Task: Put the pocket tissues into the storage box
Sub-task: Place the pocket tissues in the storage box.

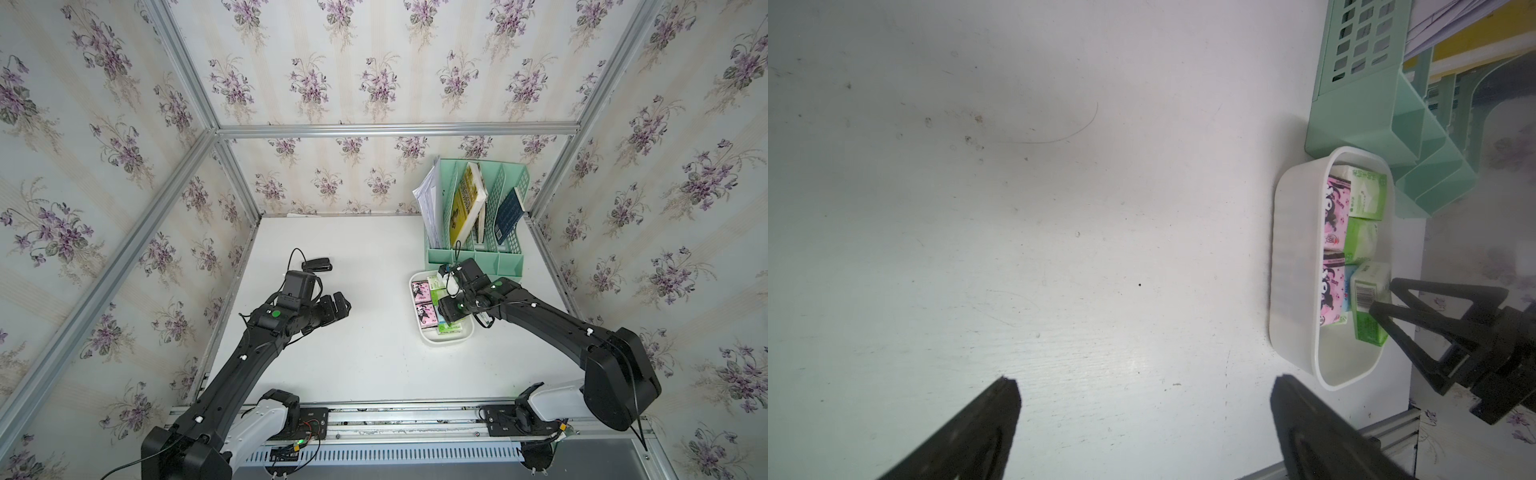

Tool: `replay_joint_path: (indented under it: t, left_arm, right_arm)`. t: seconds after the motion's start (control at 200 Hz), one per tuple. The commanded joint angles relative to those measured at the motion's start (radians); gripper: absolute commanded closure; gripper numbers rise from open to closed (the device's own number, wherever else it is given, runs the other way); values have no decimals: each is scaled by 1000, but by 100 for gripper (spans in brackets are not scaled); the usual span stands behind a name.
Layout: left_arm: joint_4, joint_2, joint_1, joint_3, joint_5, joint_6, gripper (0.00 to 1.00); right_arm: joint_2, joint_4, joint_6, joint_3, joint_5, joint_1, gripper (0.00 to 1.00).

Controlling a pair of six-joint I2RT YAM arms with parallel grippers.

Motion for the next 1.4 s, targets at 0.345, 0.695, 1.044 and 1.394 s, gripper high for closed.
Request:
replay_joint_path:
  t: [0.345,0.695,1.044,1.394]
  left_arm:
    - [-2,-4,-2,-2,-12,11,1]
    - [-4,-8,-3,1,-10,9,1]
    - [-3,-5,-2,7,-11,12,1]
    - [19,2,-3,-14,-11,9,1]
  right_arm:
    - [-46,14,13,26,142,43,30]
    - [5,-17,-18,36,108,44,26]
    - [63,-2,-38,14,73,42,34]
    - [3,-60,-119,75,89,119,68]
